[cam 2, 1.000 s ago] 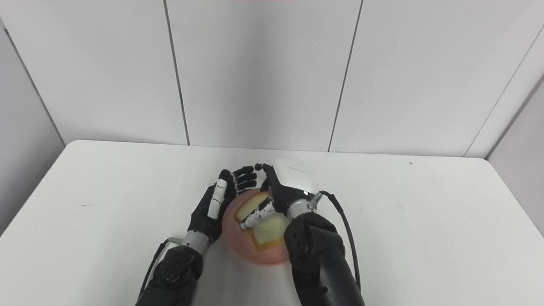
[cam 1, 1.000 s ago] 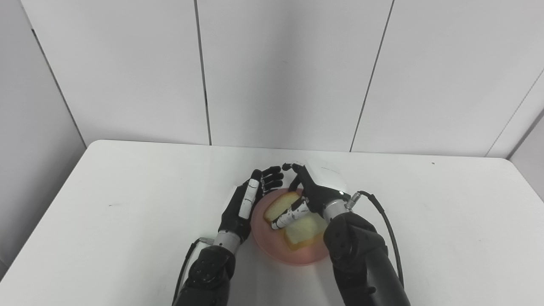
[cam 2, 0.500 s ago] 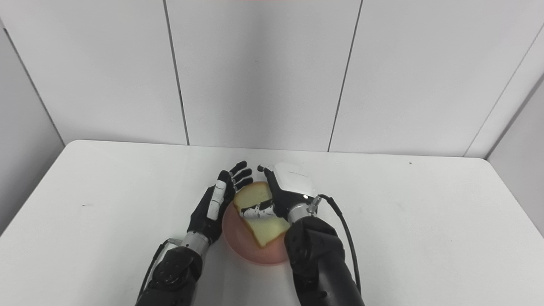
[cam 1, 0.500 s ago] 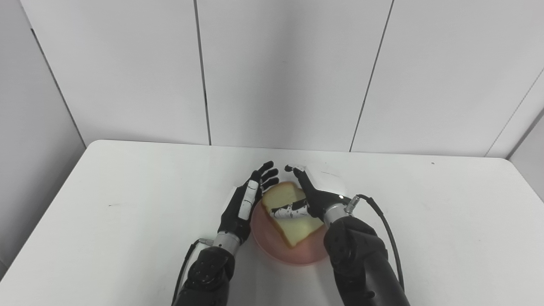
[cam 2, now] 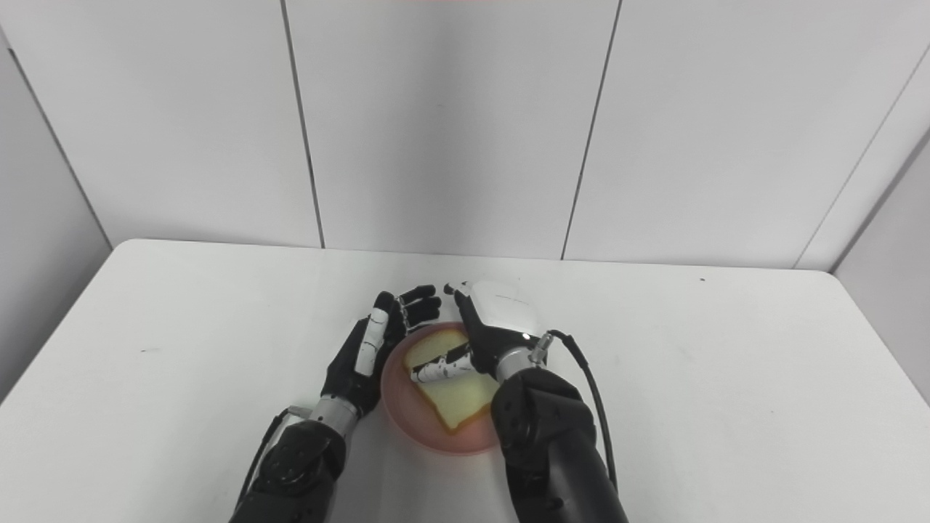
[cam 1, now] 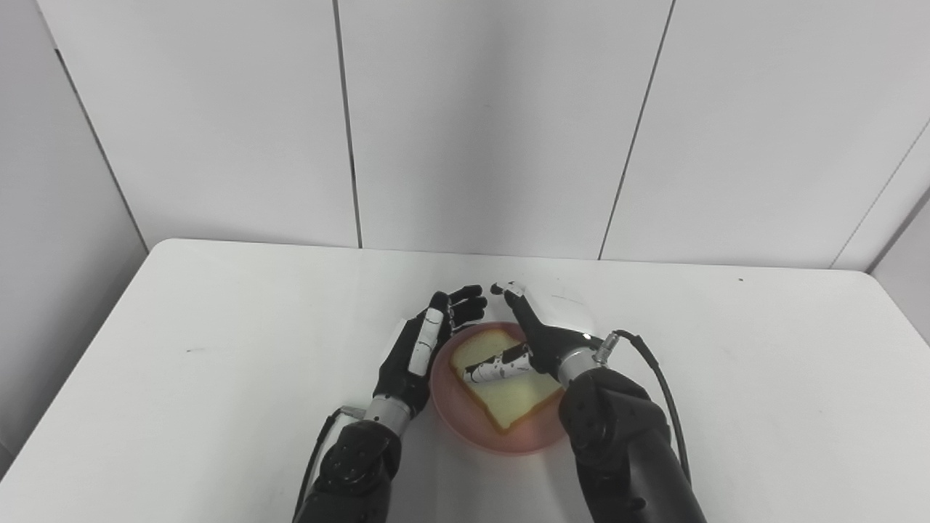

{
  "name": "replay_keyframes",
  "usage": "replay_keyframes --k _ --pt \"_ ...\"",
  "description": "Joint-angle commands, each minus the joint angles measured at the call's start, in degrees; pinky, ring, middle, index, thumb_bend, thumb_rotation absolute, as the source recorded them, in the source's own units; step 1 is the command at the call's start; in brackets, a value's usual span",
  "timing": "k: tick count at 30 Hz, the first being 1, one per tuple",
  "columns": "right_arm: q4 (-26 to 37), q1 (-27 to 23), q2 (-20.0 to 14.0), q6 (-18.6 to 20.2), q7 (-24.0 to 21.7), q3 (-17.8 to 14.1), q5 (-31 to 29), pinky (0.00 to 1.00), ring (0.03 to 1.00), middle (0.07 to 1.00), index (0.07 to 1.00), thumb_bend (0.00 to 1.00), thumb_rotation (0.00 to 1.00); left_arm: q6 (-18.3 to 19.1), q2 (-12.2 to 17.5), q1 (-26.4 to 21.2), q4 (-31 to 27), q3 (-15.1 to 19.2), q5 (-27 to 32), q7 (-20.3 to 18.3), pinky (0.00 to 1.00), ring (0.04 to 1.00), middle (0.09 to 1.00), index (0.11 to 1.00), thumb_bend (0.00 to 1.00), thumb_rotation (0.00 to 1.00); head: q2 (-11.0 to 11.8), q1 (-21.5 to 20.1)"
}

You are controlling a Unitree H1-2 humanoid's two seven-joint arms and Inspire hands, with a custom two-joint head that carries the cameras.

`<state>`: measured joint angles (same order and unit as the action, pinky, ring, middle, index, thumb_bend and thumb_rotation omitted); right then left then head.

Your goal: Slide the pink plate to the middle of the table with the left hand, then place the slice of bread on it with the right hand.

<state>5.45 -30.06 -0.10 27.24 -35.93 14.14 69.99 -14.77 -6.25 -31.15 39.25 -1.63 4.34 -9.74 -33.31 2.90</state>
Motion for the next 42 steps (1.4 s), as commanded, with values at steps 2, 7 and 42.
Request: replay_keyframes --k 2,7,42 --pt "3.57 -2.11 -0.18 -0.35 -0.85 -0.29 1.39 0.93 0.935 0.941 0.878 1.0 0.41 1.15 0.65 1.66 1.03 0.31 0.53 -0.13 0.8 0.811 0.779 0.738 0.87 1.0 -0.02 0.01" --pt "6.79 -1.15 -1.76 -2.12 3.16 -0.91 -2.31 0.76 0.866 0.912 0.866 0.99 0.55 1.19 0.6 1.89 -0.76 0.63 0.45 0.93 0.82 0.875 0.871 0.831 0.89 1.0 0.25 0.0" --pt "-22.15 4.47 2.55 -28.5 35.91 -26.03 -79.9 0.8 0.817 0.859 0.88 0.88 0.97 15.94 -1.82 6.07 -24.55 1.16 -5.71 17.53 1.0 0.965 0.976 0.969 0.78 0.97 2.16 -4.05"
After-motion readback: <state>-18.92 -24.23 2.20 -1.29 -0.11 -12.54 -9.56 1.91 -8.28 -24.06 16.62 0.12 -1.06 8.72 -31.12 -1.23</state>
